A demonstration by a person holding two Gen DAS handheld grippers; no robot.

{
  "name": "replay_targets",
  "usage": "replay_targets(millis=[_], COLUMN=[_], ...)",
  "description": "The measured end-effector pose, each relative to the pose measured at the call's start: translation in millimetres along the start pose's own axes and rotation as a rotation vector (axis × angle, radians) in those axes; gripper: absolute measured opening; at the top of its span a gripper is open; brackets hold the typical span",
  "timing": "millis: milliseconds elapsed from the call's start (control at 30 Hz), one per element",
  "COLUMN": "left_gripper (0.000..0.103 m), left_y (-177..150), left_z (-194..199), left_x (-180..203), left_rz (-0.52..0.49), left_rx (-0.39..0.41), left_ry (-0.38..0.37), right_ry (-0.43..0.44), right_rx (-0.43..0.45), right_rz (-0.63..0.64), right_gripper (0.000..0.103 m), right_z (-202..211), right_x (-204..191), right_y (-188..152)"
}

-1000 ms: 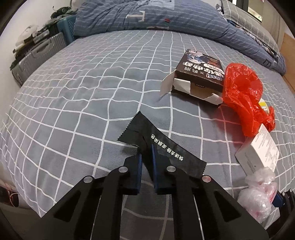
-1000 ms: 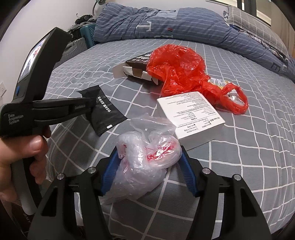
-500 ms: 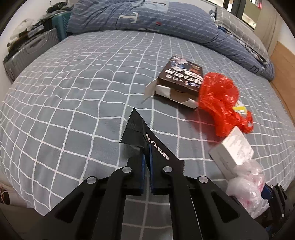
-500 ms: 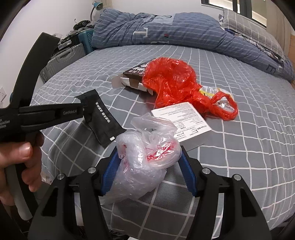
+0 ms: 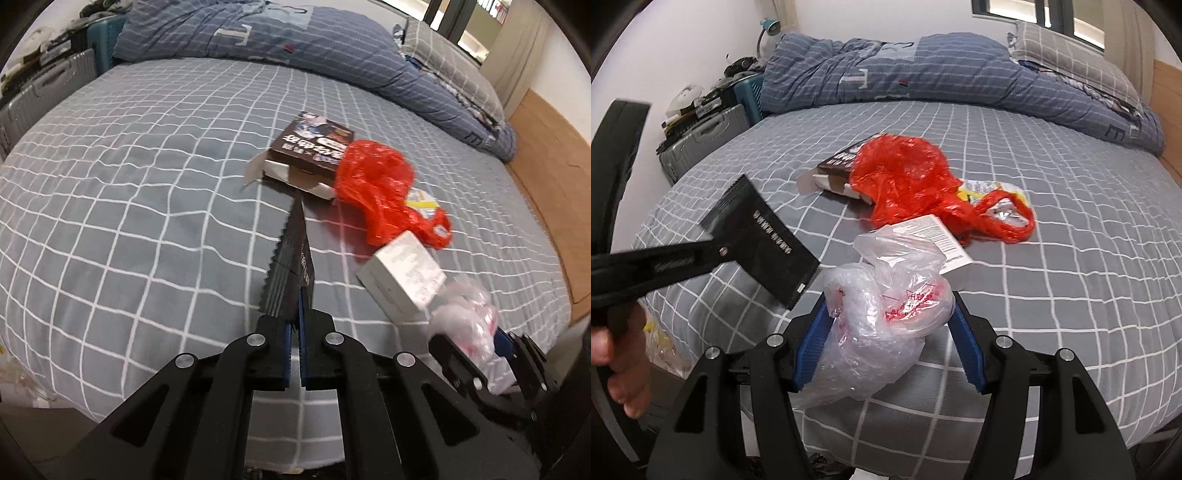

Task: Collect trash
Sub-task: 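Lift the black packet and plastic bag and carry both over the bin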

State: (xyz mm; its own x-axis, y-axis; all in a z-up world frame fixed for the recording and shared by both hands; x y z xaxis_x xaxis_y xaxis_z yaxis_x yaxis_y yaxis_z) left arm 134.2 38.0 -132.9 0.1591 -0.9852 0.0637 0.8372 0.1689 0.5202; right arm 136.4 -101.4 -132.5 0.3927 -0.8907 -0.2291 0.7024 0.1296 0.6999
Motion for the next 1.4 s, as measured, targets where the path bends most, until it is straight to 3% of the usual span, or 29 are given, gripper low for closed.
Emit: replay_targets(millis=[733,1400], left_gripper=[0.002,0.002], left_y=[-37.5,-96.5], left_z=[73.6,91.7], left_x=[16.3,19.7], left_rz=[-0.024,-0.067], left_rx=[0.062,0.045], left_ry=[-0.049,0.019], right_ry=[-0.025,-0.053], right_rx=[0.057,0.052], right_rz=[-0.034,-0.030], right_gripper=[0.060,0.060], right_z=[62.0,99.8], right_x=[6.4,-7.6], right_y=[-16.5,-51.0])
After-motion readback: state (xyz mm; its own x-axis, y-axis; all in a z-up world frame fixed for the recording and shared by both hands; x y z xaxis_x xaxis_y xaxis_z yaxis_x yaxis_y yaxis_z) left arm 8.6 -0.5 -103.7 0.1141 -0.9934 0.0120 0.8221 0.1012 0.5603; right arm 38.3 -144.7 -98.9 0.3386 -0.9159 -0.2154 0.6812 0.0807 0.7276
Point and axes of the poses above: each gripper's, at about its wrist camera, not at the fingertips, and z roughly against the way its jaws point, x to its right, y to its top, the point moved 10 cm from there along -z, roughly the way its jaws point, and after that the axes turned 11 degrees about y, right-handed, at the moved point
